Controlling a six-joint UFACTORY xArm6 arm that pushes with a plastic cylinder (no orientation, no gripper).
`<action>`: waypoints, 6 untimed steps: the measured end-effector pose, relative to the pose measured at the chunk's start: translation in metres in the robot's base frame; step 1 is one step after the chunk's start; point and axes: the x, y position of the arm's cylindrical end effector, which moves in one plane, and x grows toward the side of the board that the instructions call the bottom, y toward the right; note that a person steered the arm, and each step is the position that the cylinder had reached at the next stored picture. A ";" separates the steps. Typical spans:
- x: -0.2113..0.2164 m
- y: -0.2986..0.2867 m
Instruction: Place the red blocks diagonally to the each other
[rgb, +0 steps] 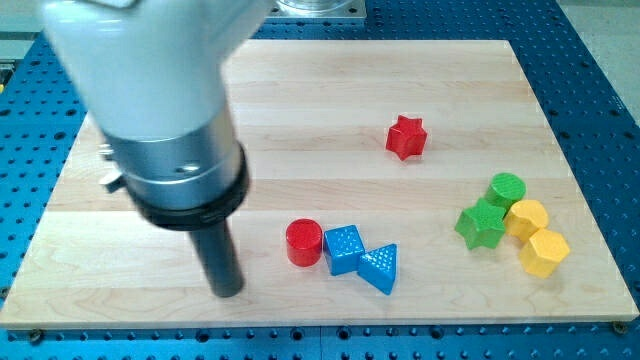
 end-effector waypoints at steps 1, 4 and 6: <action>-0.024 0.027; -0.083 0.064; -0.123 0.114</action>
